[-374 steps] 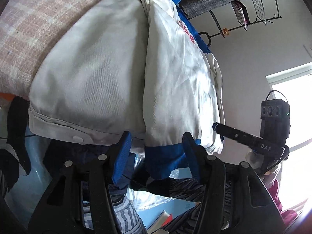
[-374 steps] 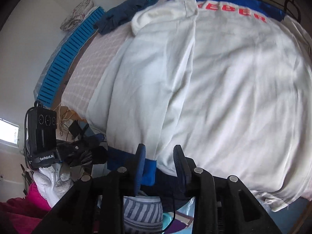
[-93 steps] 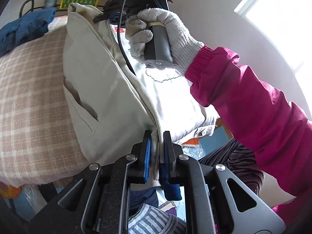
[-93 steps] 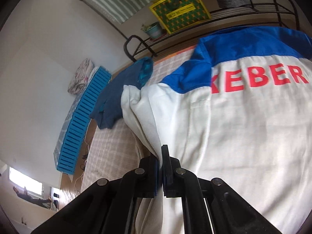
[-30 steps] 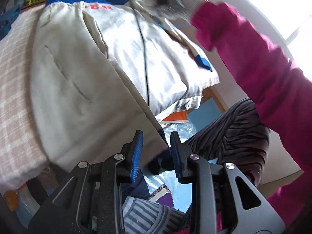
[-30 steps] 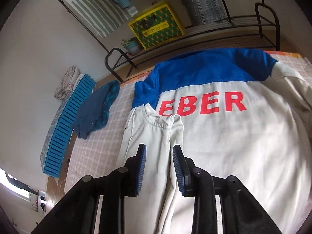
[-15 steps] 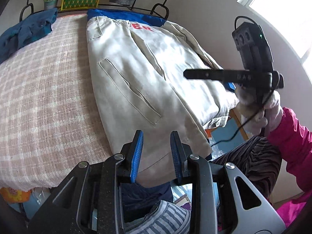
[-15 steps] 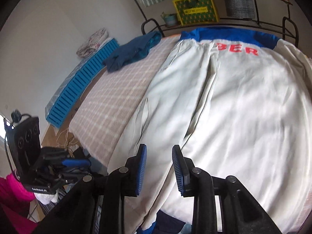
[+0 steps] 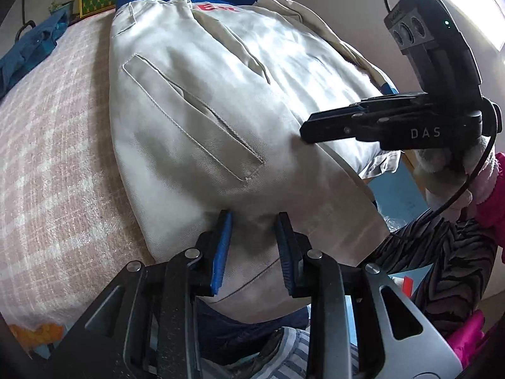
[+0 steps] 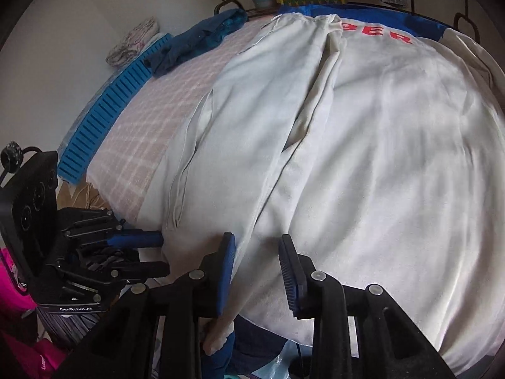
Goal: Fold large clothes
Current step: 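Grasp the blue cuff of the spread sleeve with the right tool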
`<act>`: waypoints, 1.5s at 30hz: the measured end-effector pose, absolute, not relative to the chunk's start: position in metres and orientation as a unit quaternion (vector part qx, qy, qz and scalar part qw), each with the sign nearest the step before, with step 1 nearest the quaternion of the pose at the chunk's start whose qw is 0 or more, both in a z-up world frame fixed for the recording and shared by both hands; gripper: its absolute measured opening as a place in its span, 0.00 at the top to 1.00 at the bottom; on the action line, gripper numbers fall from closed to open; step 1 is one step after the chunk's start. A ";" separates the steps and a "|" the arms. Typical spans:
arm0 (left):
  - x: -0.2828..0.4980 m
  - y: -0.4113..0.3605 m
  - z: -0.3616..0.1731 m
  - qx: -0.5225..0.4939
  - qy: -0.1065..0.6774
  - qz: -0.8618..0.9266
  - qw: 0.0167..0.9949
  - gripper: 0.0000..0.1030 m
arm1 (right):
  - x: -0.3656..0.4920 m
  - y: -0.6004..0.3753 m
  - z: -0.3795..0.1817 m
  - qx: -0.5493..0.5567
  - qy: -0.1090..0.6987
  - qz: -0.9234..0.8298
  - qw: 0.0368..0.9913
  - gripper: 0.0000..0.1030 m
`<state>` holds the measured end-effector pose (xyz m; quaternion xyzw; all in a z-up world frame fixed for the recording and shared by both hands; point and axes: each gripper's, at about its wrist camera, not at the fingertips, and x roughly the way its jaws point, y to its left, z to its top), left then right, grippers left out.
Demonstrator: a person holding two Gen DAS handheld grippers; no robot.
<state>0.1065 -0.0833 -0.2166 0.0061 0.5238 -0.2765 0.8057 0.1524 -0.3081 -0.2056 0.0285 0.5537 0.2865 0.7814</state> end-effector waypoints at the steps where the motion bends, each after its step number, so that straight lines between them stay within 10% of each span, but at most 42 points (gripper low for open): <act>1: 0.106 -0.082 -0.213 -0.002 0.523 -0.278 0.806 0.74 | 0.152 -0.315 -0.200 0.034 0.544 0.278 0.791 0.70; 20: 0.121 -0.164 -0.138 -0.007 0.473 -0.368 0.800 0.59 | 0.137 -0.554 -0.122 0.133 0.459 -0.013 0.878 0.51; 26: 0.137 -0.193 -0.141 0.006 0.490 -0.372 0.789 0.46 | 0.145 -0.613 -0.134 0.114 0.474 -0.078 0.870 0.51; 45: 0.163 -0.230 -0.171 0.017 0.505 -0.383 0.773 0.46 | 0.197 -0.613 -0.207 -0.001 0.536 -0.107 0.837 0.41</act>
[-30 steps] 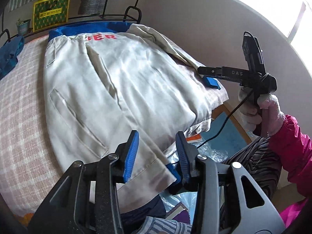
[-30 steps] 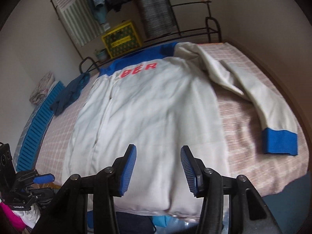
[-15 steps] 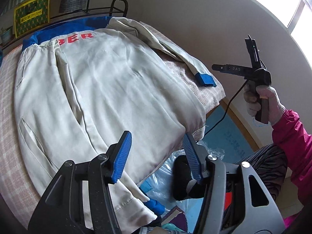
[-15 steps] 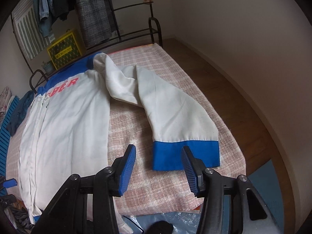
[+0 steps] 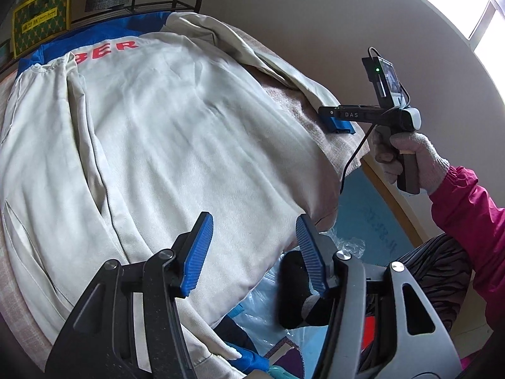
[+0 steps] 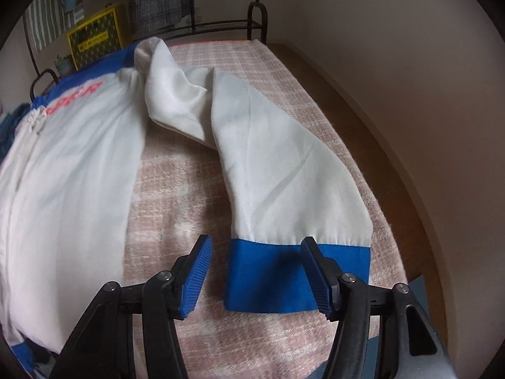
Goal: Fold large clothes
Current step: 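Grasp the blue cuff of the spread sleeve with the right tool, then lift the sleeve by its cuff with the right tool and fold it across the jacket back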
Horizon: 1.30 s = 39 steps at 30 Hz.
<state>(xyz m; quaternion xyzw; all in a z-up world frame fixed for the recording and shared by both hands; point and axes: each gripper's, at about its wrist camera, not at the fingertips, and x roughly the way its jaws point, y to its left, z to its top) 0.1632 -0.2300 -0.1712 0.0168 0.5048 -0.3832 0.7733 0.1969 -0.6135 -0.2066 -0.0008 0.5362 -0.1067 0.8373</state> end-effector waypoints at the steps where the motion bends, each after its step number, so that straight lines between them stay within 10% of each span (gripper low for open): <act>1: 0.164 -0.230 -0.173 0.016 0.505 -0.384 0.773 0.46 | 0.199 -0.613 -0.211 -0.019 0.539 -0.113 0.834 0.42; 4: 0.167 -0.229 -0.177 0.017 0.505 -0.381 0.774 0.46 | 0.200 -0.619 -0.219 -0.024 0.548 -0.111 0.829 0.54; 5: 0.169 -0.228 -0.178 0.014 0.506 -0.380 0.774 0.46 | 0.200 -0.623 -0.219 -0.012 0.551 -0.104 0.828 0.73; 9: 0.174 -0.225 -0.181 0.007 0.508 -0.378 0.774 0.46 | 0.195 -0.631 -0.208 0.019 0.544 -0.097 0.833 0.84; 23: 0.188 -0.218 -0.159 -0.011 0.482 -0.369 0.795 0.46 | 0.141 -0.569 -0.106 0.136 0.456 0.069 0.877 0.87; 39: 0.196 -0.190 -0.169 -0.076 0.507 -0.343 0.787 0.46 | 0.110 -0.420 -0.210 0.041 0.594 0.249 0.764 0.88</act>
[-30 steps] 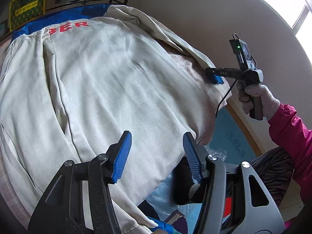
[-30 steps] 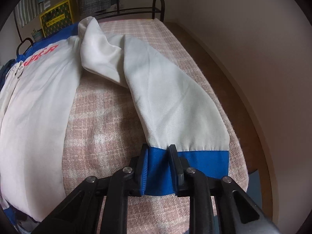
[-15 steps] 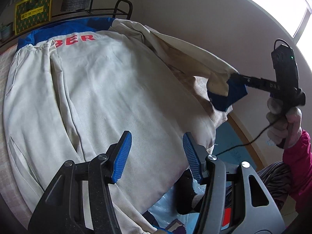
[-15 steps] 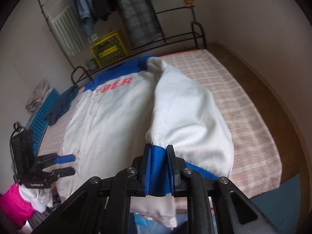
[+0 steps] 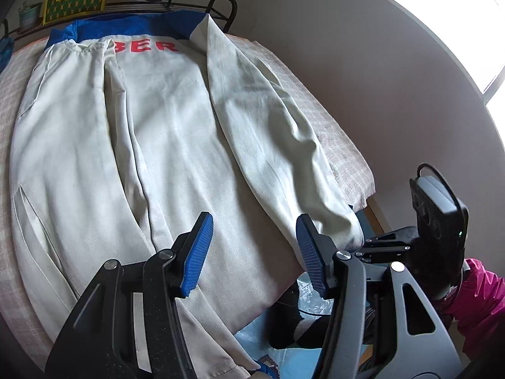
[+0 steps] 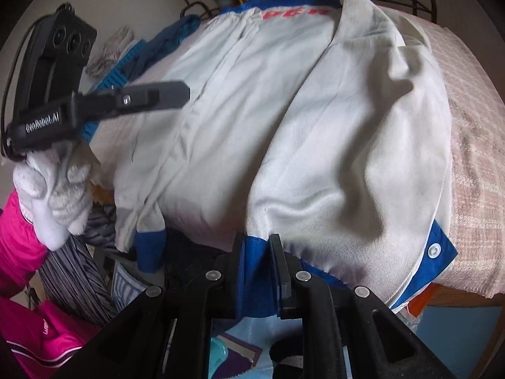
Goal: Fold large clothes
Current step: 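Lift the sleeve by its cuff with the right tool and fold it across the jacket back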
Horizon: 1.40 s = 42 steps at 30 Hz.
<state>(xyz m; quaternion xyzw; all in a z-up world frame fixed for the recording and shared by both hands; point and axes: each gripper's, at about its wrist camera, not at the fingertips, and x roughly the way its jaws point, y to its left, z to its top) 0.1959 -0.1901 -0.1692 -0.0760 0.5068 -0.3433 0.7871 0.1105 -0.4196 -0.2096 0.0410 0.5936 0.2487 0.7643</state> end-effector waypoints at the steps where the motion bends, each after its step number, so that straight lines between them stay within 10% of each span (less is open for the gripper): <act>1: 0.197 -0.190 -0.172 -0.080 0.511 -0.342 0.785 0.46 | 0.110 -0.419 -0.213 0.036 0.597 0.253 0.761 0.88; 19: 0.227 -0.233 -0.223 -0.164 0.582 -0.333 0.724 0.47 | 0.069 -0.416 -0.187 0.007 0.544 0.348 0.763 0.87; 21: 0.225 -0.240 -0.224 -0.141 0.583 -0.327 0.730 0.89 | 0.070 -0.417 -0.185 0.008 0.540 0.346 0.767 0.73; 42: 0.208 -0.236 -0.227 -0.120 0.599 -0.326 0.721 0.90 | 0.137 -0.555 -0.222 0.209 0.568 0.194 0.772 0.64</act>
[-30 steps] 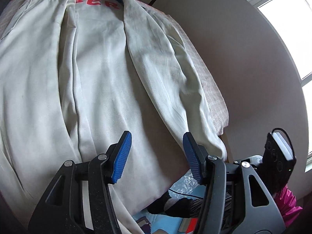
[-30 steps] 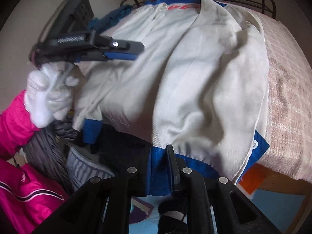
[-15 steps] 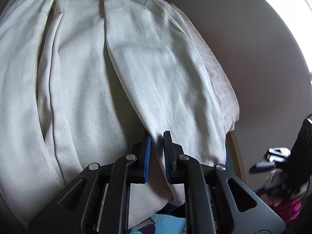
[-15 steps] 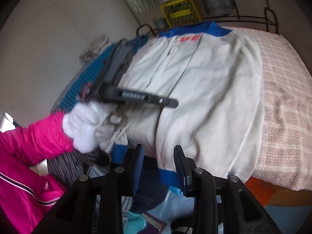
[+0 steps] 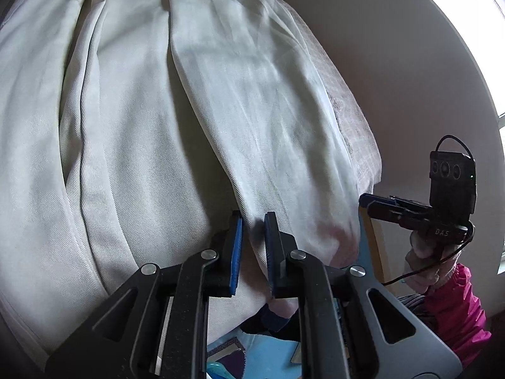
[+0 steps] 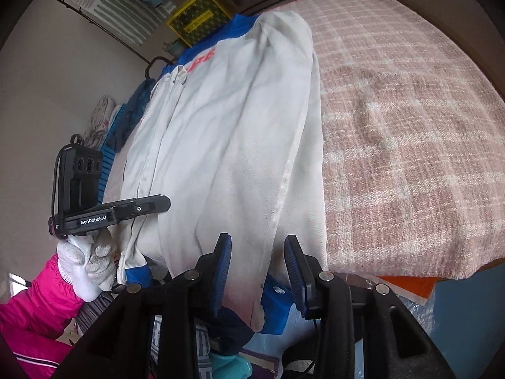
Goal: Fold large clothes
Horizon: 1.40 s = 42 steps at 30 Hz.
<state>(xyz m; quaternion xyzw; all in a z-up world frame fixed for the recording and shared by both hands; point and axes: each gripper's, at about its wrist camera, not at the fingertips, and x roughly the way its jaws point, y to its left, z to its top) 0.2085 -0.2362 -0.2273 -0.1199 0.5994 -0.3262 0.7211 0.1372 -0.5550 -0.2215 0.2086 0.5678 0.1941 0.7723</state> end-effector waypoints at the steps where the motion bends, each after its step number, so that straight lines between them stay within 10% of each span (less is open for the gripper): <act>1: 0.208 -0.237 -0.227 -0.121 0.600 -0.327 0.720 0.90 | 0.137 -0.552 -0.222 0.202 0.571 0.193 0.772 0.64; 10: 0.207 -0.247 -0.233 -0.107 0.600 -0.336 0.718 0.90 | 0.109 -0.537 -0.239 0.174 0.600 0.221 0.749 0.66; 15: 0.208 -0.254 -0.235 -0.105 0.598 -0.338 0.719 0.90 | 0.102 -0.520 -0.224 0.207 0.576 0.286 0.737 0.98; 19: 0.206 -0.255 -0.236 -0.102 0.598 -0.338 0.720 0.90 | 0.096 -0.535 -0.178 0.228 0.496 0.325 0.772 0.99; 31: 0.201 -0.263 -0.237 -0.106 0.598 -0.346 0.715 0.90 | 0.105 -0.533 -0.245 0.141 0.611 0.205 0.752 0.99; 34: 0.200 -0.264 -0.238 -0.107 0.599 -0.352 0.712 0.90 | 0.108 -0.531 -0.242 0.129 0.609 0.207 0.755 0.92; 36: 0.201 -0.269 -0.238 -0.106 0.597 -0.353 0.712 0.90 | 0.113 -0.537 -0.227 0.149 0.583 0.222 0.767 0.64; 42: 0.203 -0.285 -0.237 -0.095 0.594 -0.356 0.715 0.90 | 0.162 -0.563 -0.198 0.179 0.528 0.187 0.808 0.59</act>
